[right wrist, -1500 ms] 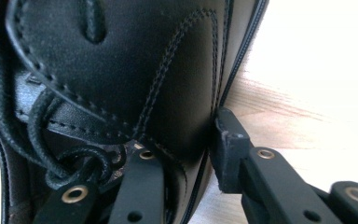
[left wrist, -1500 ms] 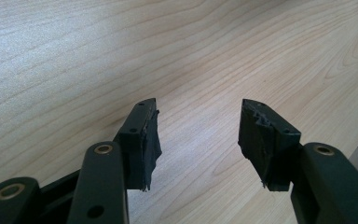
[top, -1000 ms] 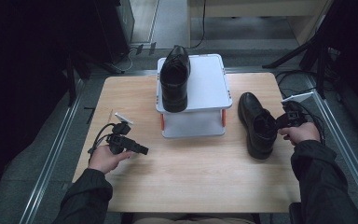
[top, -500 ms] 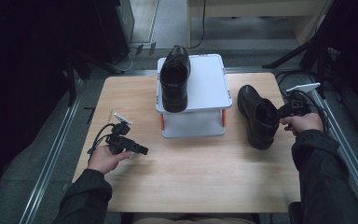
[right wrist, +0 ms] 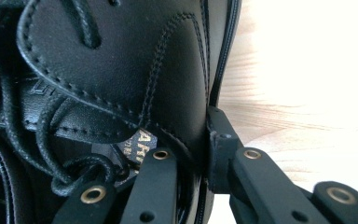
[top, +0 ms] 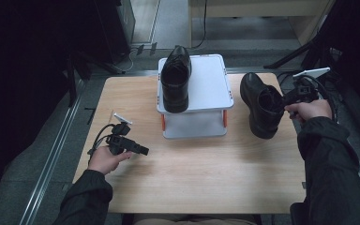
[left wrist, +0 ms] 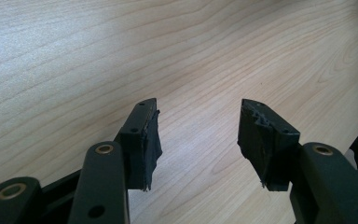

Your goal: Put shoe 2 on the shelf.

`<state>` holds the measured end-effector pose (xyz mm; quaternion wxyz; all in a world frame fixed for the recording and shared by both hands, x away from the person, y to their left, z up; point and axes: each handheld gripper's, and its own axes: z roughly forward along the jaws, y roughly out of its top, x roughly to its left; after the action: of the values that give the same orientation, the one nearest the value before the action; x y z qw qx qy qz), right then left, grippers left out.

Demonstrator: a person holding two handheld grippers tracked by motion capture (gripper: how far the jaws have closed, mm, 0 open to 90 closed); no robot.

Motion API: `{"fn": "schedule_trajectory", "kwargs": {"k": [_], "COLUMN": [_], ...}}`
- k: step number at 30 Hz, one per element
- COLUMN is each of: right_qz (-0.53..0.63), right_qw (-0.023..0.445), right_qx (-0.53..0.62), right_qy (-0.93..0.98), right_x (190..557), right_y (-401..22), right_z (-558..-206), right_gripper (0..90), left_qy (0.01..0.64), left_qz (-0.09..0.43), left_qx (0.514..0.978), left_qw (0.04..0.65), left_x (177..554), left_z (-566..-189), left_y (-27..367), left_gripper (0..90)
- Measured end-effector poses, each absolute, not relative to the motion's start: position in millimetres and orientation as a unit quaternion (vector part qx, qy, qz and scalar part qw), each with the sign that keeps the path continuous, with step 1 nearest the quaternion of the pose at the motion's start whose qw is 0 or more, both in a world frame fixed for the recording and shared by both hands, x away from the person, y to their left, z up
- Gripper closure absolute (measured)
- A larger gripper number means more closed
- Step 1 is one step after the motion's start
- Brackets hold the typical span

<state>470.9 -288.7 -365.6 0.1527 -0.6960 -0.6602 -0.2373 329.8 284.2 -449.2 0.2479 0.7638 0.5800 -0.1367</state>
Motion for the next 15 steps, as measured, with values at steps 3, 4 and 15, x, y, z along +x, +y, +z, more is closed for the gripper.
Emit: {"fn": "schedule_trajectory", "kwargs": {"k": [3, 4, 15], "right_qz": [-0.241, -0.242, -0.254], "right_qw": [0.146, 0.145, 0.134], "right_qx": [-0.694, -0.694, -0.682], "right_qy": [-0.662, -0.662, -0.673], "right_x": [473, 474, 483], "right_y": [-288, -287, -265], "right_z": [-350, -344, -299], "right_gripper": [84.0, 84.0, 83.9], "left_qy": [0.580, 0.580, 0.580], "left_qz": [-0.137, -0.137, -0.139], "left_qx": [0.765, 0.764, 0.764], "left_qw": [0.247, 0.247, 0.246], "left_x": [330, 330, 330], "left_z": [-450, -449, -450], "left_y": [284, 284, 283], "left_gripper": [47.5, 47.5, 47.6]}}
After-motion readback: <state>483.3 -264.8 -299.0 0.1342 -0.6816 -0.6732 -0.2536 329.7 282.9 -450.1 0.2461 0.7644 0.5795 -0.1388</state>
